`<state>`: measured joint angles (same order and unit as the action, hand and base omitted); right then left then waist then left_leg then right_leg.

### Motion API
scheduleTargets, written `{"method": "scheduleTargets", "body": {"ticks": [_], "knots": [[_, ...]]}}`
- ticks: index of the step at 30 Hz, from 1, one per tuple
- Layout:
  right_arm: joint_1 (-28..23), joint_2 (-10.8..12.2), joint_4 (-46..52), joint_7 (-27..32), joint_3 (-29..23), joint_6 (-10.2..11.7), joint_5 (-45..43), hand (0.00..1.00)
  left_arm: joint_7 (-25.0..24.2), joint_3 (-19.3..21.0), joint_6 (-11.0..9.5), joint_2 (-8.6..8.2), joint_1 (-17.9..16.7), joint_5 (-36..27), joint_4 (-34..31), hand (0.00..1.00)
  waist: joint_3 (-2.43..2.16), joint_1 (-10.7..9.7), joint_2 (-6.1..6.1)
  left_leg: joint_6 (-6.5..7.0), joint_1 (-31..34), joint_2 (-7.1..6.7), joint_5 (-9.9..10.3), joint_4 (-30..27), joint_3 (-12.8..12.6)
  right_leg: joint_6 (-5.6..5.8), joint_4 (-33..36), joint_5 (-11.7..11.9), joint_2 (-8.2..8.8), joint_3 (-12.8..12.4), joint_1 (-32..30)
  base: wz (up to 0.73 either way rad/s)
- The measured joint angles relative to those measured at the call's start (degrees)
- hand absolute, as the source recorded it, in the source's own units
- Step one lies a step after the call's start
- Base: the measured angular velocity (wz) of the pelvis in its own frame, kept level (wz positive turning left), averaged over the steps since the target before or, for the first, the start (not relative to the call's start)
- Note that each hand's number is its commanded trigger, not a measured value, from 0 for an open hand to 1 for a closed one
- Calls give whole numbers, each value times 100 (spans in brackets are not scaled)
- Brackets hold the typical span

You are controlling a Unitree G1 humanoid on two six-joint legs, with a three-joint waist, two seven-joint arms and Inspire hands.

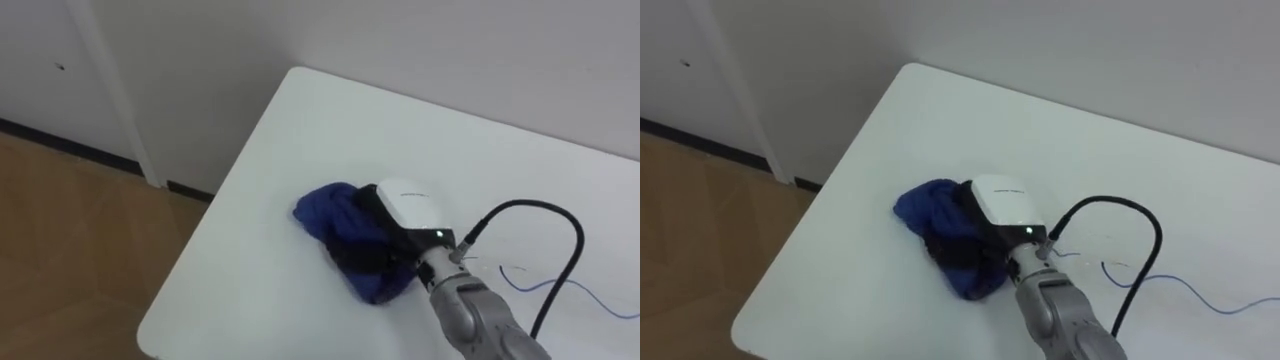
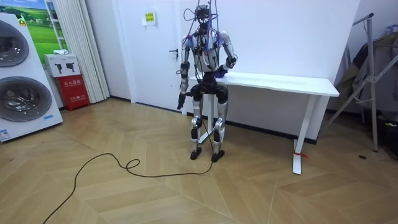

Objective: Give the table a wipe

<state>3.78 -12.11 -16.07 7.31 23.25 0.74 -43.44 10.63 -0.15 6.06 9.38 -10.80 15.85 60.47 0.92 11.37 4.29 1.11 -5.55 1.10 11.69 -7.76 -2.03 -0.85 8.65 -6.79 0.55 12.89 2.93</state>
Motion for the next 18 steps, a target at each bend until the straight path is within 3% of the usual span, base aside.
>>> {"method": "scheduleTargets", "body": {"ticks": [3,4,6,9,12,14,18], "knots": [[89,105,-551,322,-253,169,491,100,31,-2,64,-41,-294,-5,-270,0,-26,-40,-54,7,1,0,1,-22,48,1,-1,0,24,64,26,11],[116,110,-857,478,-464,311,619,100,30,24,90,-61,-372,-5,-307,0,-35,-81,-107,20,-8,3,8,-74,90,2,-4,-1,44,137,77,25],[162,124,-1343,726,-828,363,904,100,30,125,113,-78,-502,-6,-320,0,-71,-98,-187,52,-22,-1,31,-94,103,14,-7,-8,62,160,132,18],[220,102,-1939,1070,-1701,443,1142,100,21,460,117,-63,-636,-9,-320,0,-75,-346,-218,84,37,-91,16,-111,282,98,-7,-65,158,304,165,30],[85,-55,-2330,1476,-2337,480,1458,100,19,742,181,-16,-796,-3,-358,0,-100,-472,-244,110,32,-121,33,-160,307,127,-10,-84,184,316,198,8],[-118,-141,-2583,1738,-2896,576,1432,100,15,1125,202,-11,-893,6,-361,0,-161,-609,-233,116,26,-137,29,-164,309,143,-6,-93,194,315,214,6],[-257,-330,-3128,2091,-3561,638,1452,100,15,1473,198,79,-907,-2,-370,0,-192,-859,-201,124,-49,-134,33,-182,310,144,-5,-94,195,330,280,0]]}}
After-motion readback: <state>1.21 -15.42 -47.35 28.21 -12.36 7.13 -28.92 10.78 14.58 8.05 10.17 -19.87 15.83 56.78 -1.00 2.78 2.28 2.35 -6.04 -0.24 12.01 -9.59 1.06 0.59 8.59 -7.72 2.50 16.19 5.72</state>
